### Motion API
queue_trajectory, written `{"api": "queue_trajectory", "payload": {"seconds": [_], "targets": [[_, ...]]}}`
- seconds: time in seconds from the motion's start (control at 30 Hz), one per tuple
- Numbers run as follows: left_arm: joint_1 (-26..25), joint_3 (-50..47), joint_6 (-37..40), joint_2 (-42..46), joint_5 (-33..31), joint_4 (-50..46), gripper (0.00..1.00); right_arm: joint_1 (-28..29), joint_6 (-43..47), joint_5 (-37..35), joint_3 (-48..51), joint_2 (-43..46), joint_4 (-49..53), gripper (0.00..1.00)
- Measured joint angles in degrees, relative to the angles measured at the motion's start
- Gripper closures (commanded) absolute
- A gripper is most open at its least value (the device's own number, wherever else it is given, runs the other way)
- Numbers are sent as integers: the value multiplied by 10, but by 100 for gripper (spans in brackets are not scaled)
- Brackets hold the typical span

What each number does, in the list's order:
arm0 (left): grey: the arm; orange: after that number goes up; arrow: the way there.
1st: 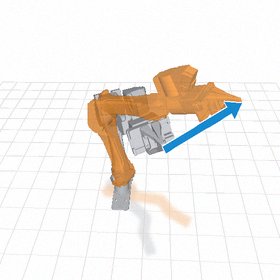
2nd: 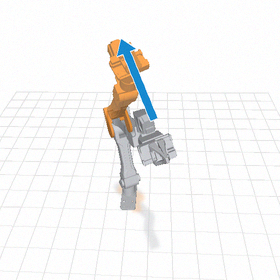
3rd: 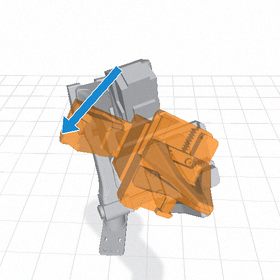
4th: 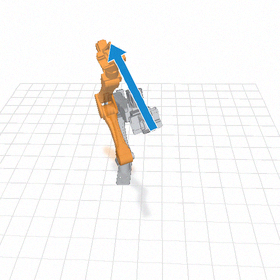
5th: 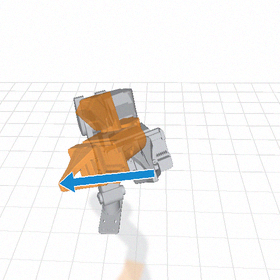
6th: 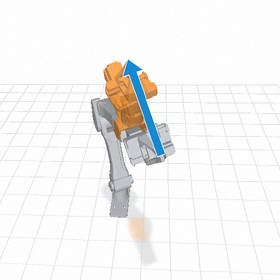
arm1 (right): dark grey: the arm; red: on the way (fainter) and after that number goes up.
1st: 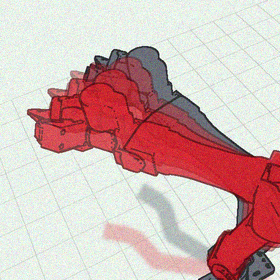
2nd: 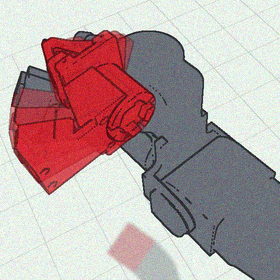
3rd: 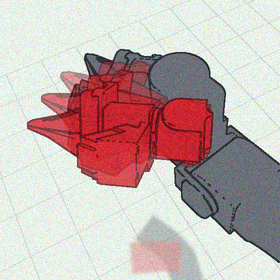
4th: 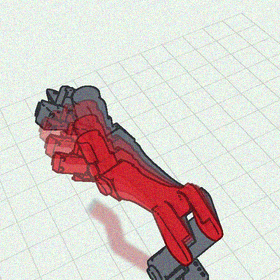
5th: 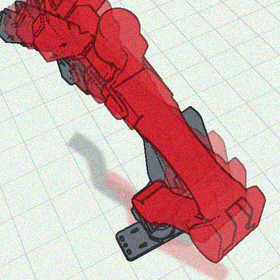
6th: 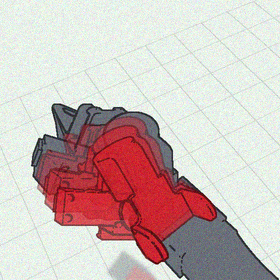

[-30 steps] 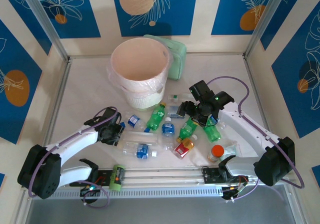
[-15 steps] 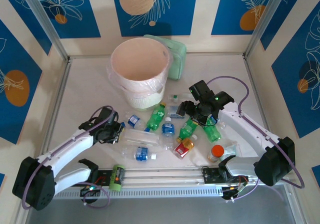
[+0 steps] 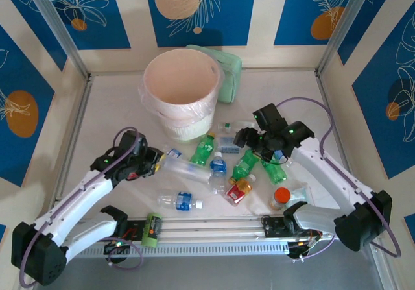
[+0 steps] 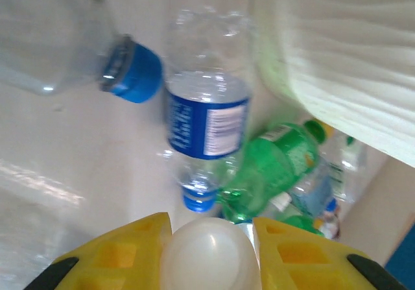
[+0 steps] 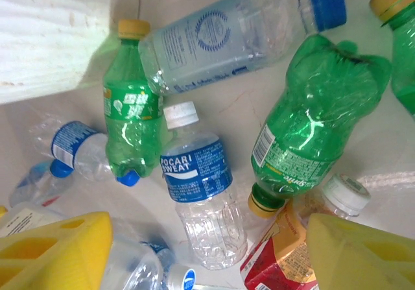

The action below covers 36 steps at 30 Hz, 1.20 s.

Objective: Put the plastic bottles in the bin

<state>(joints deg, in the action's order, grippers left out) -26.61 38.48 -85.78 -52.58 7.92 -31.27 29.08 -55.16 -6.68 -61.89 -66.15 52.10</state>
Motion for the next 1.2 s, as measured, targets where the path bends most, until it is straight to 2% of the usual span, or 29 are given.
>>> {"api": "queue_trajectory", "payload": {"seconds": [0.27, 0.53, 0.83, 1.07, 1.2], "targets": [[1, 91, 76, -5, 25, 40, 89, -53, 0, 7, 0, 54, 1, 21], [2, 216, 159, -37, 44, 85, 89, -59, 0, 19, 14, 61, 10, 22], [16, 345, 189, -126, 52, 125, 91, -58, -5, 40, 24, 58, -4, 22], [61, 475, 197, -203, 35, 129, 90, -47, -8, 42, 24, 55, -13, 22], [86, 515, 191, -245, 9, 140, 91, -36, -11, 42, 25, 55, -16, 22]]}}
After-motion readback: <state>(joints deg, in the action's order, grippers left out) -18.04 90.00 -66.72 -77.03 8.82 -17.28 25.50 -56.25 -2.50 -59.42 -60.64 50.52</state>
